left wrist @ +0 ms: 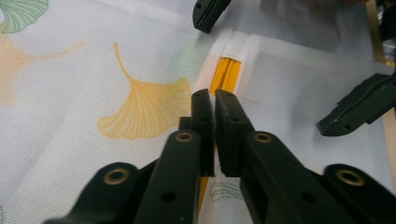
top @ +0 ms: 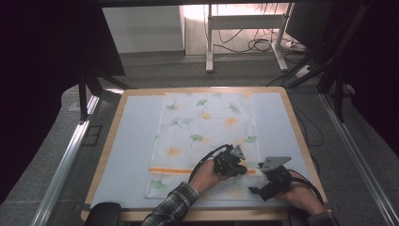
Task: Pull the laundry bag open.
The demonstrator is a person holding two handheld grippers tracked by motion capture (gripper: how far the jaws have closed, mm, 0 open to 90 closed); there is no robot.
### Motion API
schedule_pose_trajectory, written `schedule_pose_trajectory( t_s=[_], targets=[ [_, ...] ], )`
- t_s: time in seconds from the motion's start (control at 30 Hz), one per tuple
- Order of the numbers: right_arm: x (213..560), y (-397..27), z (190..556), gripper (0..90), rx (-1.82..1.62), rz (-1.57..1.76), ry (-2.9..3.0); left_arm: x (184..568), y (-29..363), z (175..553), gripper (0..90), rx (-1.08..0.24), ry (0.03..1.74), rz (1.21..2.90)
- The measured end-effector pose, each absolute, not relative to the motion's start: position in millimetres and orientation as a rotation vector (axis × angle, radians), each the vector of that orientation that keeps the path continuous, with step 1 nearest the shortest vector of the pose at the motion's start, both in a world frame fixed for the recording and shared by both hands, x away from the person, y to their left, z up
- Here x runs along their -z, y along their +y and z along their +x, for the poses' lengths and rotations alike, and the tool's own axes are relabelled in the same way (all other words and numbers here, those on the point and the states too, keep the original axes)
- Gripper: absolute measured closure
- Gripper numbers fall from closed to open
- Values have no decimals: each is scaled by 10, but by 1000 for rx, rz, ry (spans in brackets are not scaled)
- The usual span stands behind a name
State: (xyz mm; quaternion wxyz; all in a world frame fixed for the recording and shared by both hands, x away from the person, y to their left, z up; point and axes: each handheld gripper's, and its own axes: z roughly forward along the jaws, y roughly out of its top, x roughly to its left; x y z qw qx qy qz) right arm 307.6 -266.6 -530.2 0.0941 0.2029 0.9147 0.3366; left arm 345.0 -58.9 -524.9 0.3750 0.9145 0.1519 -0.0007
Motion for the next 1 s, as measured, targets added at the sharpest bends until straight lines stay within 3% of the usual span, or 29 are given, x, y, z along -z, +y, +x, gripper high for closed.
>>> schedule_pose_trajectory(
  t_s=[0.2, 1.0],
  targets=[
    [5303, -2663, 3076, 0, -997, 605, 2713, 5238, -599, 3455, 897, 19, 403, 2347],
    [5284, -2645, 3073, 27, -968, 638, 2705, 5229, -476, 3472, 900, 61, 422, 2356]
  ],
)
